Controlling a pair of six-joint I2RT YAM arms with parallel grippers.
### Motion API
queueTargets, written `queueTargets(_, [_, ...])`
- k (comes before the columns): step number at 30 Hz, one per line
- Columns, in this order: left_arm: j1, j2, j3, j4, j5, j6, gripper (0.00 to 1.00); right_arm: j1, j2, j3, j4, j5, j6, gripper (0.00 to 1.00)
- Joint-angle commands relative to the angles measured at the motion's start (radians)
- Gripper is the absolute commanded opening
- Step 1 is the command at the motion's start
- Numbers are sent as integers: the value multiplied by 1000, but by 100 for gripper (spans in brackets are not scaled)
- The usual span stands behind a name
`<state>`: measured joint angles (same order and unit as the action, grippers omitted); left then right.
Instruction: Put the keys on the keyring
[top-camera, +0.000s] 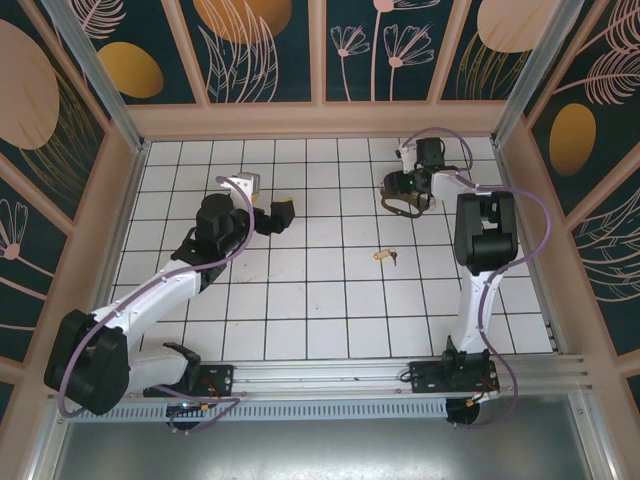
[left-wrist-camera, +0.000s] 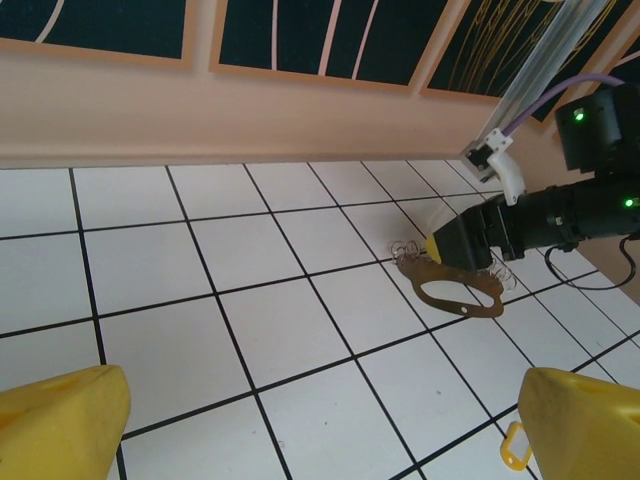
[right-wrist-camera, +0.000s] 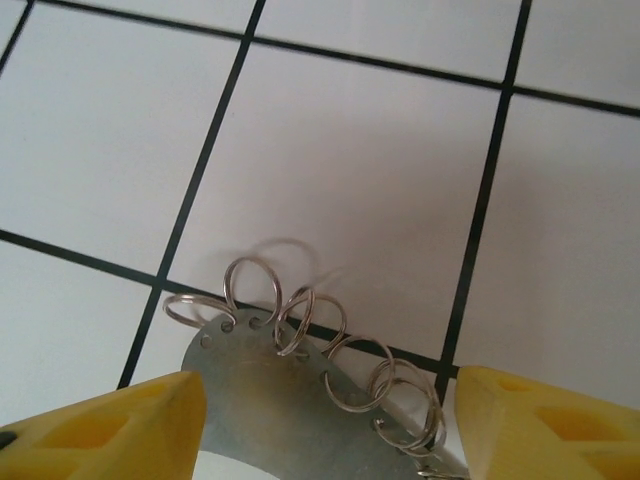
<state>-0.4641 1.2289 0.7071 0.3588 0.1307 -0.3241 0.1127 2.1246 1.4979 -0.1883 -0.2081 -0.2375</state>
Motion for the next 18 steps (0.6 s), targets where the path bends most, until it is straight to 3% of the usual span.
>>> queueTargets(1, [-5, -12, 4, -5, 6, -14, 99, -5, 52, 62, -71, -32, -32, 65])
queueTargets(18, [-6, -47, 3, -8, -6, 11, 99, 0, 56, 73, -83, -30, -10, 50])
